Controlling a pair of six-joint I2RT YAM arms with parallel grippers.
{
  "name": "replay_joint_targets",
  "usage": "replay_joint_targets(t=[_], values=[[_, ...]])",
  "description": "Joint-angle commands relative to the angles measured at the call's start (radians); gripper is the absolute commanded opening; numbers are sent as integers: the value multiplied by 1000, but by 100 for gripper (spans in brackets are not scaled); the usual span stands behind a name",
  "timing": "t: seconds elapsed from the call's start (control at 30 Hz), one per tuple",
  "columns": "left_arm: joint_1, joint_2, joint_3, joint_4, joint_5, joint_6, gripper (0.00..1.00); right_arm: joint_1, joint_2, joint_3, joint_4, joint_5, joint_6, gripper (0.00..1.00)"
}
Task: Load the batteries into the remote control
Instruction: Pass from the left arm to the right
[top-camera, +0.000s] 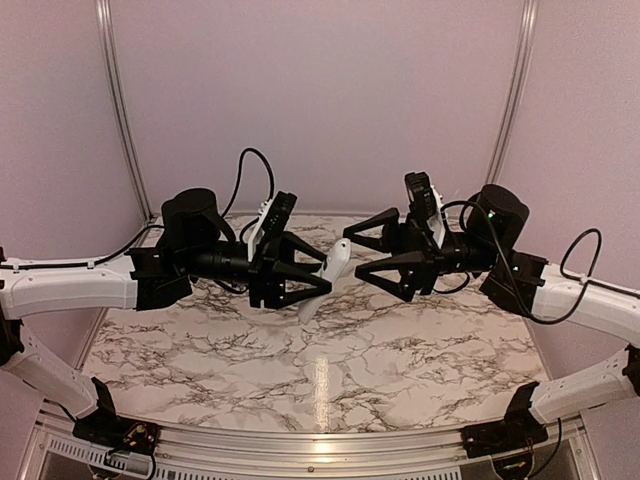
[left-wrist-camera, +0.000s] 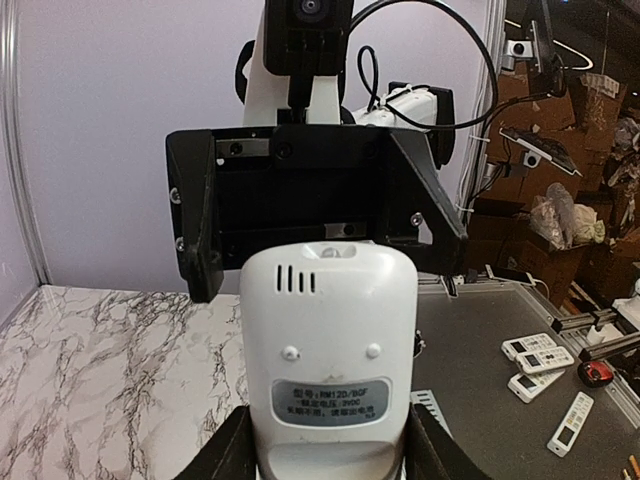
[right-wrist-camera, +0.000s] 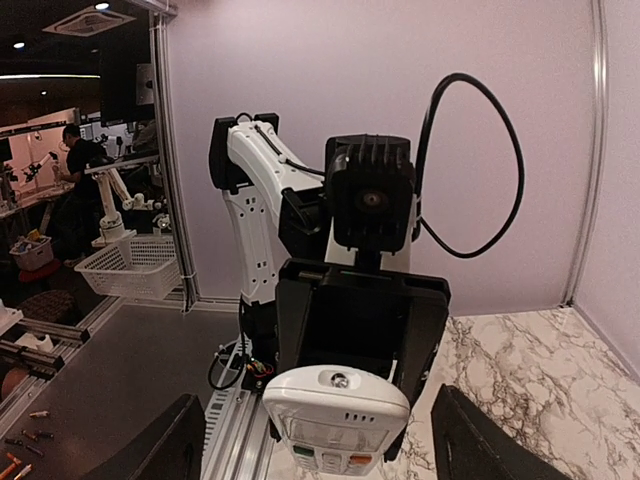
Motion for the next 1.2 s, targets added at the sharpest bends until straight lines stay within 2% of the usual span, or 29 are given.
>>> replay_joint_targets(t=[0.0, 0.33, 0.73, 0.87, 1.03, 1.17], values=[[-3, -22, -18, 134, 30, -59, 21, 31, 49, 59, 11, 1, -22, 74], [-3, -21, -46, 175, -43, -64, 21, 54, 90, 73, 49, 42, 2, 68], [-3, -8, -46, 176, -67, -57, 21, 54, 136, 79, 92, 41, 39, 58], [-3, -4, -45, 163, -83, -49, 21, 54, 138, 83, 95, 38, 45, 51], [-3, -6, -44, 129, -103, -37, 22, 54, 139, 88, 81, 38, 44, 34], [-3, -16, -53, 100, -145, -29, 38, 55, 137, 100, 38, 60, 27, 23]])
